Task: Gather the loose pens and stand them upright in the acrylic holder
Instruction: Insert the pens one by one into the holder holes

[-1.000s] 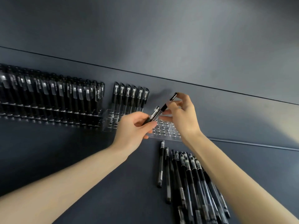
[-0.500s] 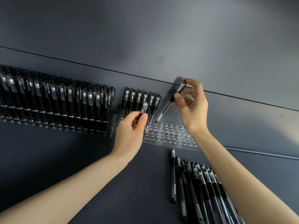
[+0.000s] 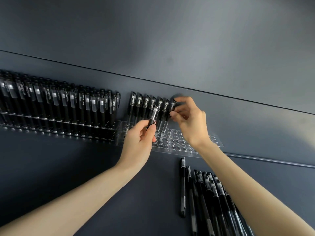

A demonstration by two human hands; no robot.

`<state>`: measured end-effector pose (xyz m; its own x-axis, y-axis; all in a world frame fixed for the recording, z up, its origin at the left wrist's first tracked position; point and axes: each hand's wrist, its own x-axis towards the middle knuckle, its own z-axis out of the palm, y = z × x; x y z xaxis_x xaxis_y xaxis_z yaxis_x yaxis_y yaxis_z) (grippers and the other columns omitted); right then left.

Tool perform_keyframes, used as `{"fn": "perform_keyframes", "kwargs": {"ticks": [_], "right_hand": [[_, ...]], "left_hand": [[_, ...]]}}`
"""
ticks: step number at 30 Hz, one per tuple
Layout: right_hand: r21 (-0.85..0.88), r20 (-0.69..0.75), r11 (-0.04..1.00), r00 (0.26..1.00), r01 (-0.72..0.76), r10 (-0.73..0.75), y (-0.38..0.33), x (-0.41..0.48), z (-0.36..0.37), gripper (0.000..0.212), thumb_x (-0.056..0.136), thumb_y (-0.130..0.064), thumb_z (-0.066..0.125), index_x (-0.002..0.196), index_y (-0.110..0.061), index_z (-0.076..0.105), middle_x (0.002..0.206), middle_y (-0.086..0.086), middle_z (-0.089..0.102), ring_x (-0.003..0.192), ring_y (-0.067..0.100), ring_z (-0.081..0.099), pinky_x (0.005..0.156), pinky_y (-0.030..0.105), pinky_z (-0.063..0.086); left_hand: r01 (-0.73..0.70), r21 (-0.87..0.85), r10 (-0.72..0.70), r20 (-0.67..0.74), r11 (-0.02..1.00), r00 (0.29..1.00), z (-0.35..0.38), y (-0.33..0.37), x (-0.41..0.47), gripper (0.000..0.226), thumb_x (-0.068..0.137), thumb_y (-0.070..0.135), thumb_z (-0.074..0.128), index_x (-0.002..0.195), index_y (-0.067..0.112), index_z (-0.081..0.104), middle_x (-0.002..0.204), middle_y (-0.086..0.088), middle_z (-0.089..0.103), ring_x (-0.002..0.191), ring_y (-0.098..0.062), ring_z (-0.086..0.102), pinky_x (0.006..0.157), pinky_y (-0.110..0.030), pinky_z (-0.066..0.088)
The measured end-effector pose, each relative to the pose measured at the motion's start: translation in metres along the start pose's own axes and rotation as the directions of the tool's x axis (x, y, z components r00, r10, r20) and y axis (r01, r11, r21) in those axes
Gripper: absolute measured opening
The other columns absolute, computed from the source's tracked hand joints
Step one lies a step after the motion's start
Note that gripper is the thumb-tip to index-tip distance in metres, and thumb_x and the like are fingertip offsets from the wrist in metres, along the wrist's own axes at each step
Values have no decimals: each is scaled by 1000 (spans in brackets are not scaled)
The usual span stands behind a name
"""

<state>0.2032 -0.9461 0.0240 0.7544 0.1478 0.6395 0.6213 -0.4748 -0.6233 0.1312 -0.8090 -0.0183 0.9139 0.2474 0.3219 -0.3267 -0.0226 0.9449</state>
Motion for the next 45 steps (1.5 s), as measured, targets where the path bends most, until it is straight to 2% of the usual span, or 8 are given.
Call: {"fn": "perform_keyframes", "kwargs": {"ticks": [4, 10, 15, 20, 24, 29, 36, 45], "right_hand": [[8, 16, 1000, 1000, -11, 11, 1, -3, -2, 30, 88, -2, 63, 113, -18, 56, 78, -3, 64, 77, 20, 65, 78, 34, 55], [119, -24, 992, 998, -46, 50, -13, -17, -12, 23, 87, -13, 66, 104, -24, 55, 84, -7, 64, 75, 5, 61, 69, 12, 45], [325, 177, 936, 981, -136, 81, -22, -28, -24, 23, 82, -7, 70, 100, -17, 62, 75, 2, 64, 69, 5, 62, 68, 16, 49], [355, 71, 925, 991, -134, 117, -22, -24, -33, 26, 79, -1, 72, 93, -20, 61, 67, -4, 61, 66, 13, 60, 69, 29, 56], [319, -174, 946, 977, -62, 123, -20, -7, -44, 28, 80, -3, 73, 88, -25, 57, 74, 3, 63, 71, 21, 60, 79, 50, 54], [219, -284, 975, 958, 25, 39, -23, 7, -45, 29, 81, -8, 72, 87, -30, 54, 79, 0, 65, 71, 21, 62, 71, 28, 51], [142, -212, 989, 977, 28, 3, -14, 8, -29, 27, 84, -9, 70, 89, -30, 54, 79, -13, 61, 66, -1, 58, 67, 12, 45], [58, -61, 998, 998, 13, -10, -5, 6, -23, 29, 83, -2, 69, 97, -25, 58, 78, -8, 59, 69, 5, 57, 69, 10, 44]], "left_hand": [[14, 13, -14, 7, 1000, 1000, 0, 1, -1, 14, 97, 20, 50, 91, 17, 62, 64, 5, 54, 50, 0, 43, 50, -17, 34], [38, 33, -41, 91, 999, 995, 3, 4, -6, 17, 96, 15, 51, 95, 4, 63, 65, 5, 58, 52, -2, 46, 51, -16, 38], [46, -31, -37, 250, 998, 967, 13, 10, -17, 18, 95, 12, 51, 93, -3, 62, 66, -2, 60, 47, -9, 49, 45, -21, 41], [-29, 82, 10, 216, 996, 976, 15, 4, -15, 17, 96, 18, 52, 94, 7, 65, 67, 11, 63, 66, -6, 61, 65, -17, 50], [-370, 579, 310, 205, 727, 928, 3, -11, -8, 31, 95, 33, 43, 107, 15, 65, 101, 10, 57, 96, -11, 53, 88, -24, 39], [-499, 800, 337, 394, 333, 855, -2, -31, -6, 47, 88, 41, 36, 118, 17, 63, 112, -3, 58, 103, -26, 49, 96, -51, 44], [-520, 813, 328, 432, 261, 840, -2, -31, -5, 48, 88, 39, 37, 118, 15, 64, 111, -5, 59, 101, -22, 39, 97, -56, 40], [-507, 828, 306, 432, 239, 849, -1, -29, -6, 49, 88, 40, 35, 119, 15, 63, 111, -6, 58, 101, -23, 39, 98, -57, 39]]}}
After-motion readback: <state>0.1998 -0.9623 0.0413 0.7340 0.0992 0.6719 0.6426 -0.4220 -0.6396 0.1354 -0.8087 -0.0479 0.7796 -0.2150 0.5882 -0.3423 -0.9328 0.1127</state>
